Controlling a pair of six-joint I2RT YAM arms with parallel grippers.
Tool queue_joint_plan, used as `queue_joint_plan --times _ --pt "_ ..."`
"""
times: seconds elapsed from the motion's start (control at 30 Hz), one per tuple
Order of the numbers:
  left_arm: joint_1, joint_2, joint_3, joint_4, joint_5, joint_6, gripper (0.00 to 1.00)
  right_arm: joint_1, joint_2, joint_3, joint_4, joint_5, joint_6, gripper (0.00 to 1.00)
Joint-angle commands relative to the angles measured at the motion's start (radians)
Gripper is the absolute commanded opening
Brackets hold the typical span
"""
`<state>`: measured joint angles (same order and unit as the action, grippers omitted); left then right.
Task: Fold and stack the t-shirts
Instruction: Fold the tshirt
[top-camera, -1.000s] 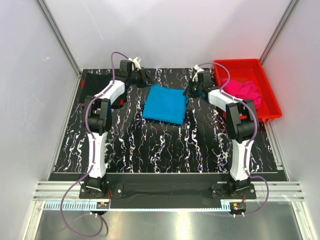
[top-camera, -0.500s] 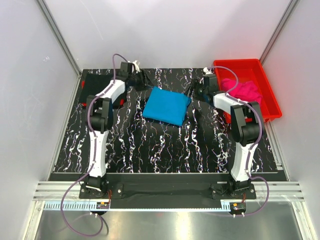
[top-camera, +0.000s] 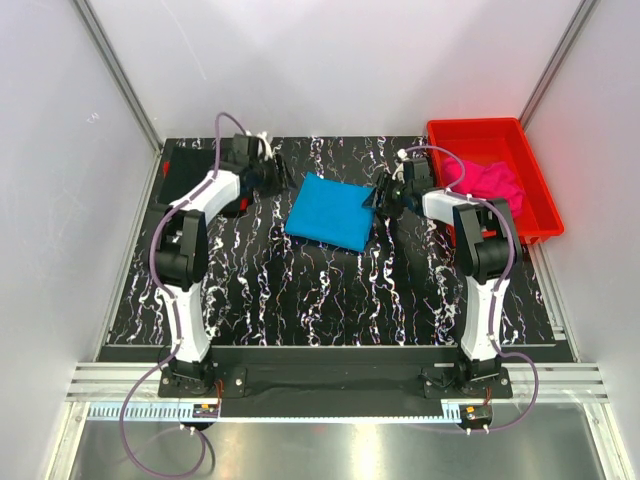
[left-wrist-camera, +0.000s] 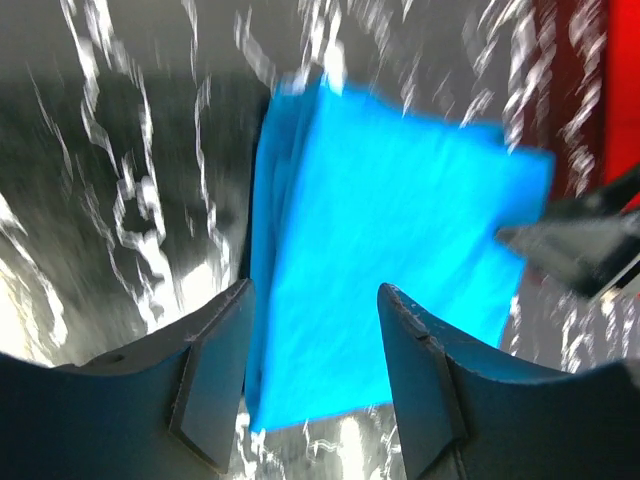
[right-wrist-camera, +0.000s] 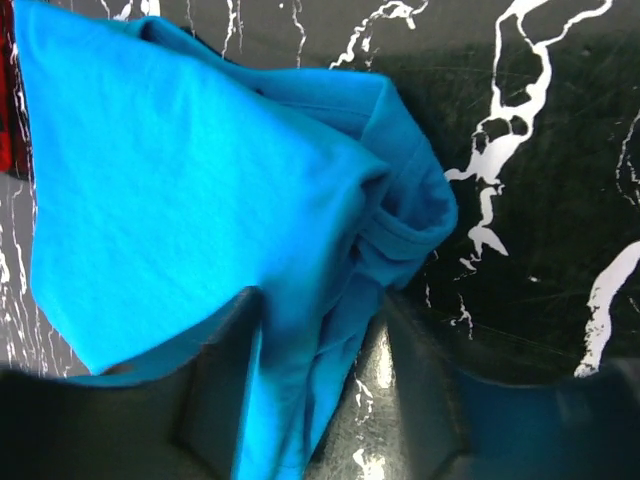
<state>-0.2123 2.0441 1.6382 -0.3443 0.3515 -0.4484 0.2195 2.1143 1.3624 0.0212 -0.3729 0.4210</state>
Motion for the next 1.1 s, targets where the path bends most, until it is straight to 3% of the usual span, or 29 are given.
queue_joint_plan --times 0.0,0.03,0.07,0.13,0.23,0.33,0.4,0.5,0.6,0.7,0.73,0.83,1.07 --pt "-0.012 -0.033 -0.125 0.051 0.018 -0.027 0.57 -0.014 0.027 0.0 0.016 -0.066 -0.017 0.56" --pt "-0.012 -0.033 -0.153 0.05 0.015 -0.042 0.57 -0.019 0.032 -0.012 0.023 -0.079 -0.016 0.38" --pt "-0.012 -0.033 -0.159 0.045 0.012 -0.052 0.57 -0.034 0.036 -0.023 0.051 -0.083 -0.016 0.31" --pt "-0.015 -0.041 -0.182 0.034 0.024 -0.067 0.58 -0.054 0.041 -0.066 0.1 -0.148 -0.005 0.26" --pt "-0.044 -0.067 -0.225 0.03 0.003 -0.091 0.6 -0.081 0.062 -0.051 0.137 -0.245 -0.027 0.26" --pt "-0.075 -0.096 -0.271 -0.004 -0.046 -0.133 0.6 -0.106 0.133 0.047 0.066 -0.342 -0.051 0.33" --pt "-0.081 -0.114 -0.3 -0.012 -0.057 -0.163 0.6 -0.123 0.15 0.073 0.039 -0.369 -0.038 0.49" --pt "-0.085 -0.16 -0.369 -0.025 -0.12 -0.202 0.6 -0.134 0.081 0.05 0.011 -0.333 0.002 0.64" --pt "-0.085 -0.203 -0.393 -0.053 -0.195 -0.205 0.63 -0.135 -0.017 0.026 -0.082 -0.299 0.005 0.65" --pt "-0.085 -0.236 -0.353 -0.103 -0.25 -0.182 0.64 -0.135 -0.056 0.038 -0.127 -0.34 0.018 0.55" --pt "-0.085 -0.246 -0.327 -0.111 -0.258 -0.177 0.64 -0.134 -0.054 0.064 -0.129 -0.363 0.025 0.34" --pt "-0.087 -0.275 -0.324 -0.046 -0.214 -0.173 0.64 -0.131 -0.028 0.121 -0.142 -0.411 0.053 0.15" --pt "-0.093 -0.168 -0.238 0.126 0.046 -0.164 0.65 -0.085 0.084 0.214 -0.046 -0.486 0.11 0.13"
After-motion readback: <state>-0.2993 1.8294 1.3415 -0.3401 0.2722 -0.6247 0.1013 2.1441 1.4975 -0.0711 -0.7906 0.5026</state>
